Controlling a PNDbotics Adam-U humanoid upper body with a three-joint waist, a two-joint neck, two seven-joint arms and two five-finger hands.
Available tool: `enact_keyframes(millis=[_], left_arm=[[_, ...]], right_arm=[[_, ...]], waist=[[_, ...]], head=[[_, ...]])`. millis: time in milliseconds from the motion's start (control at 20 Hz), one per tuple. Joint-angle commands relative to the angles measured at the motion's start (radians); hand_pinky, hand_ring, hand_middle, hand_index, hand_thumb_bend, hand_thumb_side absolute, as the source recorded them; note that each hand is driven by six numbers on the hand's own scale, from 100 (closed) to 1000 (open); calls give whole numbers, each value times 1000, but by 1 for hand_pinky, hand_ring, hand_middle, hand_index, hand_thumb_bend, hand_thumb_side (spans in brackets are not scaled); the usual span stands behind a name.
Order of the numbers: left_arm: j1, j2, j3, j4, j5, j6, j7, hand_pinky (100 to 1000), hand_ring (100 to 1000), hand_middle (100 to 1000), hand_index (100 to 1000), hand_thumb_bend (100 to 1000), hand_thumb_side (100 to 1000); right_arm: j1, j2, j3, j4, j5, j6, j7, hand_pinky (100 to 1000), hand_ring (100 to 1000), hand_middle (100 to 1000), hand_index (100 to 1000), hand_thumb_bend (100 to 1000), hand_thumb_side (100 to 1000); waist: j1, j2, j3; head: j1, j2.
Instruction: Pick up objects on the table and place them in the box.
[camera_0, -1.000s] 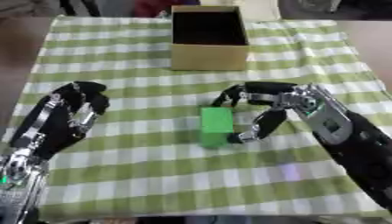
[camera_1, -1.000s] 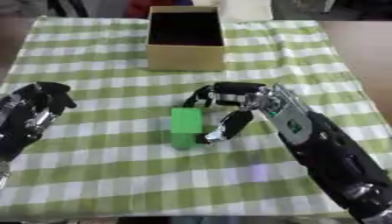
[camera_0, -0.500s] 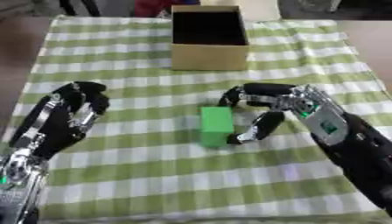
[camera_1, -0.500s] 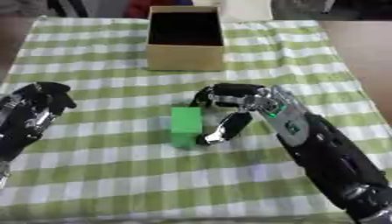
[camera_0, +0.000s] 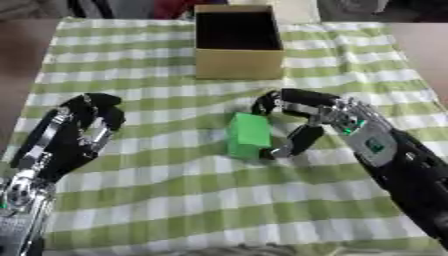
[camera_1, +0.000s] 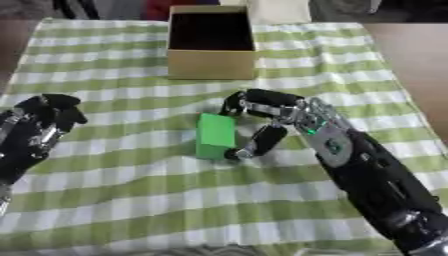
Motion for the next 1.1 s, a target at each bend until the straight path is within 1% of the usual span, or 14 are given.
enact_keyframes(millis=[50, 200, 400, 600, 900, 1100], left_arm=[[-11, 19, 2, -12, 1, -1, -2, 928, 623, 541, 726, 350, 502], [-9, 21, 4, -12, 1, -1, 0, 928, 624, 541, 726, 350, 501], [-5, 23, 8, -12, 2, -1, 4, 927, 624, 541, 727, 351, 500], [-1, 26, 12, -12, 2, 0, 10, 928, 624, 541, 726, 353, 499], [5, 29, 16, -10, 1, 1, 16, 927, 623, 541, 726, 354, 498], [7, 31, 17, -9, 1, 1, 17, 928, 623, 541, 726, 356, 499]], right_arm=[[-7, -31, -17, -1, 8, 9, -37, 736, 868, 671, 637, 382, 279], [-2, -49, -24, -14, -2, 11, -59, 736, 867, 671, 637, 384, 270], [13, -87, -36, -55, -23, 14, -83, 736, 867, 668, 635, 388, 258], [37, -135, -51, -114, -71, 26, -102, 735, 866, 665, 635, 387, 249], [72, -212, -84, -206, -148, 58, -117, 737, 866, 666, 637, 394, 238], [84, -265, -107, -246, -183, 74, -134, 739, 864, 668, 636, 408, 226]], waist=[[2, -12, -2], [2, -14, -4], [0, -19, -7], [-2, -23, -11], [-4, -27, -18], [-7, -28, -18]], head=[[3, -3], [7, -3], [15, -3], [23, -4], [32, -7], [38, -11]])
